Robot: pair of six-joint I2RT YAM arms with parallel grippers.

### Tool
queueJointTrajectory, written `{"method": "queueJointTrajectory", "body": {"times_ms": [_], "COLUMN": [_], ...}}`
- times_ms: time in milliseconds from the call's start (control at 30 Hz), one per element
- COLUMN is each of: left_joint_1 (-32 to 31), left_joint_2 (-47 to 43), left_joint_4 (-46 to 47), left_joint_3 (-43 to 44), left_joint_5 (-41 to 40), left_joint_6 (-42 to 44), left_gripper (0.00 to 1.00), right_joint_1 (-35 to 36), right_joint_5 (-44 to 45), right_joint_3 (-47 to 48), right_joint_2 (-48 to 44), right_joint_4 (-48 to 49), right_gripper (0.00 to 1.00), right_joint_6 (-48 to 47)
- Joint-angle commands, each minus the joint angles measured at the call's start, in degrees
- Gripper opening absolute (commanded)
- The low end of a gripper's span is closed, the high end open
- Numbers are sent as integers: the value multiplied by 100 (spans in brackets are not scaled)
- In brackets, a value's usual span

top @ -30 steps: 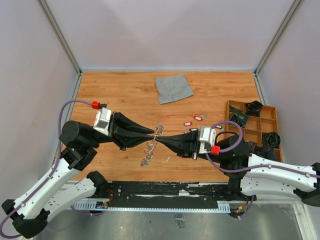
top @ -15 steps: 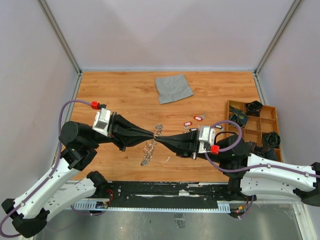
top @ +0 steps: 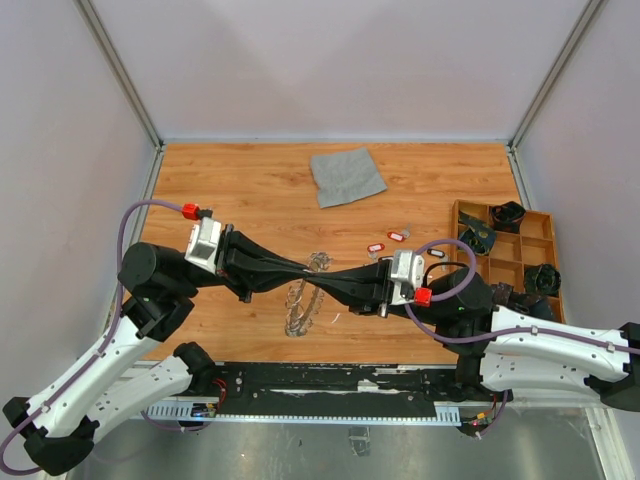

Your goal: Put the keys on the keyring

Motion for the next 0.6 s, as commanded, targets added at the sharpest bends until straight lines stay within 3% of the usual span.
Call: {"method": "queueJointTrajectory", "body": {"times_ms": [0, 233, 567], "left_joint_1": [-69, -69, -76], "left_joint_2": [-34, 1, 504], "left_joint_4": [-258, -1479, -3436], "left_joint_3": [45, 489, 1270], "left_joint_5": [6, -163, -143], "left_joint_6": [176, 932, 2022], "left_gripper": [1, 1, 1], "right_joint_1": [-57, -57, -57], "right_joint_5": [83, 291, 530], "right_joint_3": [246, 503, 2106], "right_joint_2": [-115, -483, -270], "right_joint_4": [176, -1254, -5386], "right_gripper": [1, 22, 31], "right_joint_6": [29, -138, -134]}}
